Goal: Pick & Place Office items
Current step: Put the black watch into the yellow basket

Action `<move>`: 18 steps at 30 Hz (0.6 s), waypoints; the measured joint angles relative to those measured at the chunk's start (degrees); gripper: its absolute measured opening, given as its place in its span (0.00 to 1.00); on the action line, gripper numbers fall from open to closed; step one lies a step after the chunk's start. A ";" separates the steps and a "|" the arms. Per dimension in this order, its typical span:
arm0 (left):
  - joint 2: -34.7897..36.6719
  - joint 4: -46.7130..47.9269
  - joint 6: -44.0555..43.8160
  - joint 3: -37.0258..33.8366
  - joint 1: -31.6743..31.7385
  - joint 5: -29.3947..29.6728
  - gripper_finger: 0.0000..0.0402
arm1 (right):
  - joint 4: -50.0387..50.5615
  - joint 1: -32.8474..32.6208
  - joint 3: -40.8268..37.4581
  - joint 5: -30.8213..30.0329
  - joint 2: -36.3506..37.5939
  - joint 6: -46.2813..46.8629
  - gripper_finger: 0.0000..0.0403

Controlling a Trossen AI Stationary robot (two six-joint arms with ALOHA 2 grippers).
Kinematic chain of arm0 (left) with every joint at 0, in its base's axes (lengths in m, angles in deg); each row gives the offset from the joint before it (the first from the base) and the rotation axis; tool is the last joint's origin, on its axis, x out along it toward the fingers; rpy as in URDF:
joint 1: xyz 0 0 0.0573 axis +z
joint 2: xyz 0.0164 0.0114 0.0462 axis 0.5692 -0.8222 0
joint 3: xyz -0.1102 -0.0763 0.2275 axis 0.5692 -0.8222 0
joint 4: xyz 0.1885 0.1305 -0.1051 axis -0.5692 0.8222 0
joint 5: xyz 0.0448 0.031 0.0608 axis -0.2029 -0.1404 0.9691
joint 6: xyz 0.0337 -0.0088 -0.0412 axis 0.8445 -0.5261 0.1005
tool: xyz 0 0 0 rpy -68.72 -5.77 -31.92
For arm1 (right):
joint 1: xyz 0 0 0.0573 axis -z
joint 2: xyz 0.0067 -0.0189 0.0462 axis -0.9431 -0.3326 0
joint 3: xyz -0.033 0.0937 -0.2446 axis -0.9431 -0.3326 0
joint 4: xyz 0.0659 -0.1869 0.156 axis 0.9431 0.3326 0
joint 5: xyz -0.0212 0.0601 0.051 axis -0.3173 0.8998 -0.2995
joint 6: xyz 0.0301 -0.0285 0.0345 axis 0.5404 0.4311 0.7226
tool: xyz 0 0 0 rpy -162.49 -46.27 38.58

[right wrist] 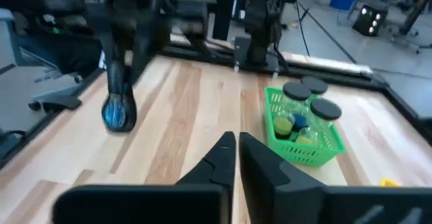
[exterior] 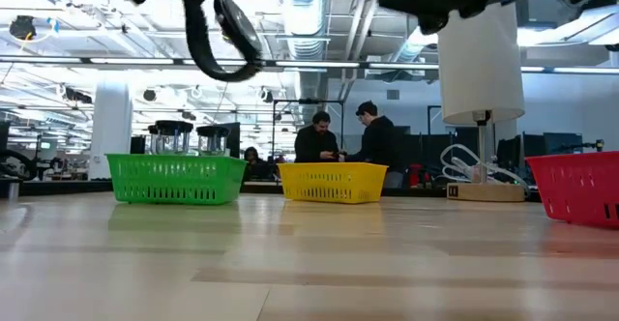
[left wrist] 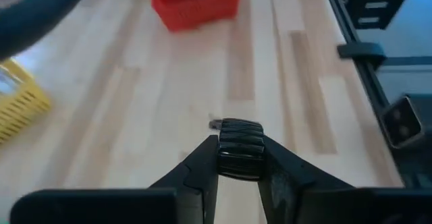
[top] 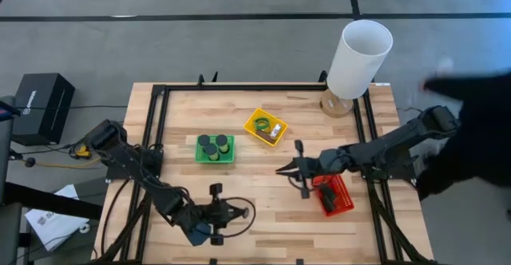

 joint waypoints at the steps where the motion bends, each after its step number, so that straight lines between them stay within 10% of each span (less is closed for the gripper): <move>1: 0.58 0.08 1.32 0.00 0.00 1.01 0.20 | -0.13 0.42 0.50 -0.02 -1.27 0.54 0.06; 18: 2.11 1.13 9.66 0.02 0.35 15.27 0.20 | 2.32 1.43 16.20 -0.13 -20.26 -7.69 0.44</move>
